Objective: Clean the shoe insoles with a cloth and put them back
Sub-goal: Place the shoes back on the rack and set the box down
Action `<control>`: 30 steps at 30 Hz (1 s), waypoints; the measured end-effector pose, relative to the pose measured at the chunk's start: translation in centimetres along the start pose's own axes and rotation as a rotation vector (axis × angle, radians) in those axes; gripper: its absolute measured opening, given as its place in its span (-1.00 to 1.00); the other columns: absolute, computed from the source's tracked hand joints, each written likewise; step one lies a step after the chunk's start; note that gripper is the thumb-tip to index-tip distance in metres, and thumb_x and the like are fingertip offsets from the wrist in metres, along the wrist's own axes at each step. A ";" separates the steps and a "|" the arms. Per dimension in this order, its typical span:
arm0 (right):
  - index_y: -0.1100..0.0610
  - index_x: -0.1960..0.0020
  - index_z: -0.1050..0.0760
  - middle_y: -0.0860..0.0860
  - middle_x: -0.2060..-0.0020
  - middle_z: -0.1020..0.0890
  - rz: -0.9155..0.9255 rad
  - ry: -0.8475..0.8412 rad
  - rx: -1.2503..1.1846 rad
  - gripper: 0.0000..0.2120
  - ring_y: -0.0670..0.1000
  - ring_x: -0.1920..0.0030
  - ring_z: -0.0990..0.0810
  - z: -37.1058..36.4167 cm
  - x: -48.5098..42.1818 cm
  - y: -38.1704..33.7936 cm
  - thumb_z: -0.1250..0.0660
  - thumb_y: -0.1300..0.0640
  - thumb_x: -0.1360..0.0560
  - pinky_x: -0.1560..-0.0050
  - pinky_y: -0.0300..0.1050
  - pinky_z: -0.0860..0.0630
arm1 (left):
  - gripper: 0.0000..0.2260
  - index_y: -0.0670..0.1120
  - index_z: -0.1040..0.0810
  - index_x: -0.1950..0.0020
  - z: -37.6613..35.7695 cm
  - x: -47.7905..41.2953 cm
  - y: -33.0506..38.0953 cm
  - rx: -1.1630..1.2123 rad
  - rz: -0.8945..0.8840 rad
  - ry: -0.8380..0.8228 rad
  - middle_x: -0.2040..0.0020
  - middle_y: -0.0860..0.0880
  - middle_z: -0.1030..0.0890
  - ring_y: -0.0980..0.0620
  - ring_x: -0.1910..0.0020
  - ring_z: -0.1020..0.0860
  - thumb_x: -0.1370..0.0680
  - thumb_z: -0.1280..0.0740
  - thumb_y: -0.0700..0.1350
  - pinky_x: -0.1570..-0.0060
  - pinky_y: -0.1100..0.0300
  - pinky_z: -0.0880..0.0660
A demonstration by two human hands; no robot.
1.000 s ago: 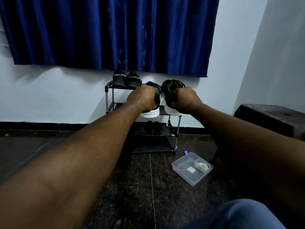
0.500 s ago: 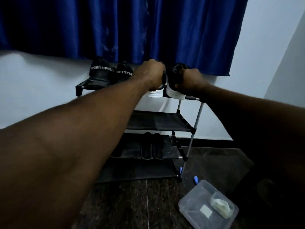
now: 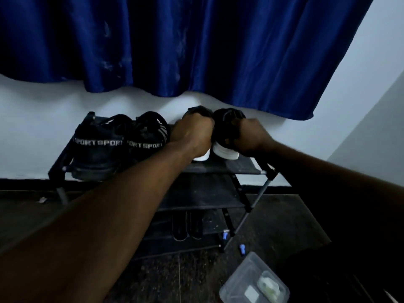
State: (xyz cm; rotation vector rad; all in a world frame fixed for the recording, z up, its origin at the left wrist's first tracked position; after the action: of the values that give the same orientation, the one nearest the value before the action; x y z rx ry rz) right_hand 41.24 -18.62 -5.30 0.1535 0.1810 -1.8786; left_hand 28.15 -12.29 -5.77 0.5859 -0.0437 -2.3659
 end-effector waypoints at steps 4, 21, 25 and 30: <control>0.08 -0.16 -0.58 0.16 0.00 -0.67 -0.089 -0.104 -0.112 -0.71 0.25 0.01 -0.64 -0.3 1.7 1.8 -0.45 0.04 -0.47 0.11 -0.10 -0.44 | -0.75 0.00 -0.61 -0.24 1.4 0.2 0.3 -0.042 -0.011 -0.126 -0.13 -0.15 -0.64 -0.20 -0.11 -0.61 -0.57 -0.39 -0.10 0.07 0.02 -0.53; 0.04 -0.45 -0.45 0.22 -0.20 -0.62 -0.202 -0.338 -0.123 -0.38 0.33 -0.12 -0.62 1.3 4.7 0.1 -0.31 0.29 -0.39 -0.03 0.09 -0.58 | -0.77 -0.02 -0.57 -0.27 3.3 0.9 2.3 -0.137 -0.066 -0.478 -0.21 -0.09 -0.62 -0.18 -0.17 -0.61 -0.63 -0.28 -0.17 0.03 0.04 -0.51; 0.07 -0.45 -0.46 0.24 -0.21 -0.60 -0.251 -0.396 -0.108 -0.41 0.34 -0.16 -0.60 1.8 4.8 0.3 -0.32 0.29 -0.42 -0.05 0.09 -0.57 | -0.76 0.00 -0.58 -0.30 3.3 1.2 2.9 -0.115 -0.069 -0.557 -0.25 -0.08 -0.61 -0.17 -0.20 -0.60 -0.64 -0.28 -0.15 -0.01 0.02 -0.52; 0.05 -0.39 -0.47 0.24 -0.20 -0.61 -0.349 -0.482 -0.112 -0.47 0.31 -0.16 -0.63 2.0 4.5 0.3 -0.32 0.24 -0.42 -0.09 0.11 -0.63 | -0.70 -0.05 -0.54 -0.34 3.5 1.8 3.0 -0.033 -0.103 -0.630 -0.30 -0.08 -0.56 -0.18 -0.32 -0.51 -0.61 -0.30 -0.17 -0.13 0.00 -0.53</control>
State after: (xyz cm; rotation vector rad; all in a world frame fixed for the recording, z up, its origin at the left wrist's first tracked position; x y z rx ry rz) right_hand 40.09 -23.34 -4.24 -0.4318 -0.0219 -2.1850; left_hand 27.37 -16.11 -2.81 -0.1943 -0.2592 -2.5543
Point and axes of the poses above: each hand's wrist, its own x-axis away from the middle knuckle, its own z-axis out of the back of the hand, y = z × x, the point moved 7 cm from there along -x, towards the middle knuckle
